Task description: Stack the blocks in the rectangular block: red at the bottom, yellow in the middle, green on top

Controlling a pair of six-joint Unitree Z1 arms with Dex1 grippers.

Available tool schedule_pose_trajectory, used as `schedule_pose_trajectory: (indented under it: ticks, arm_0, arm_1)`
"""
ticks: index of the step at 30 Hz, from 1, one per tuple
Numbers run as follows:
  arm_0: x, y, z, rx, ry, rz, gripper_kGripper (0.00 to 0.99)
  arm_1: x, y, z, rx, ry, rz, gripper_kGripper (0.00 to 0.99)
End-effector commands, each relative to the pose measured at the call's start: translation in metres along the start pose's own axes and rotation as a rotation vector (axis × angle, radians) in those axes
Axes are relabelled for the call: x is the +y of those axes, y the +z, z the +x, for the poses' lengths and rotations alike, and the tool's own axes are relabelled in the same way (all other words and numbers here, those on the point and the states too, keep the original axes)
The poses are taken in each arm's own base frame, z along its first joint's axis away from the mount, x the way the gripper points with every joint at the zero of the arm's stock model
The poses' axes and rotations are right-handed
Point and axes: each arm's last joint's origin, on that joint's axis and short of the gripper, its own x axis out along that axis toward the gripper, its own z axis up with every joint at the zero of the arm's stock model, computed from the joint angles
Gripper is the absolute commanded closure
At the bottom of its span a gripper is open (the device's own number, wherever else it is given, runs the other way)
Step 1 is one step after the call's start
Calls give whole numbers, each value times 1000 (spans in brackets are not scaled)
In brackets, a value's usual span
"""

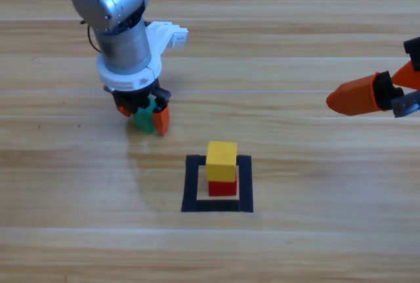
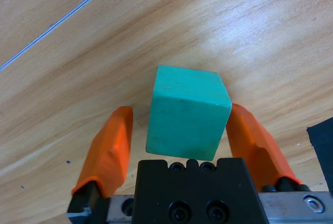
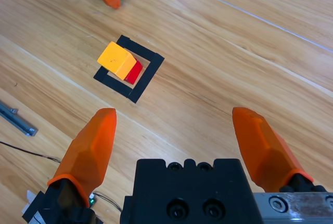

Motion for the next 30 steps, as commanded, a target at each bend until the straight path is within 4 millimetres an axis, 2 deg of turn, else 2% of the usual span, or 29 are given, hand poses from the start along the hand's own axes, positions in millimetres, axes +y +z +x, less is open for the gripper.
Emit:
schedule_pose_trajectory:
  ticks: [1, 8, 9, 12, 13, 18, 20, 22, 27, 30]
  arm_0:
    - [12, 4, 29, 45, -4, -22, 330]
    - [11, 4, 27, 42, -4, -38, 387]
    - [10, 4, 27, 42, -4, -41, 481]
    - [6, 3, 19, 26, -1, -66, 938]
    - [7, 2, 14, 21, 0, -77, 990]
    - [1, -1, -10, 11, 6, -177, 990]
    - [-7, 2, -26, 11, 17, -223, 990]
    - [-19, 2, -50, -6, 23, -279, 990]
    - [-40, -13, -114, -65, -10, -412, 990]
    - [-57, -18, -139, -65, -19, -471, 990]
  arm_1:
    - [2, -9, 27, 82, -11, -24, 10]
    - [3, -10, 29, 89, -12, -26, 10]
    - [3, -10, 29, 90, -12, -26, 10]
    - [3, -10, 30, 93, -13, -32, 10]
    - [3, -10, 30, 93, -13, -32, 10]
    - [3, -10, 31, 96, -14, -34, 10]
    - [3, -10, 31, 97, -15, -35, 10]
    - [3, -11, 32, 100, -14, -37, 10]
    - [3, -11, 33, 103, -15, -38, 10]
    - [3, -11, 32, 103, -15, -39, 10]
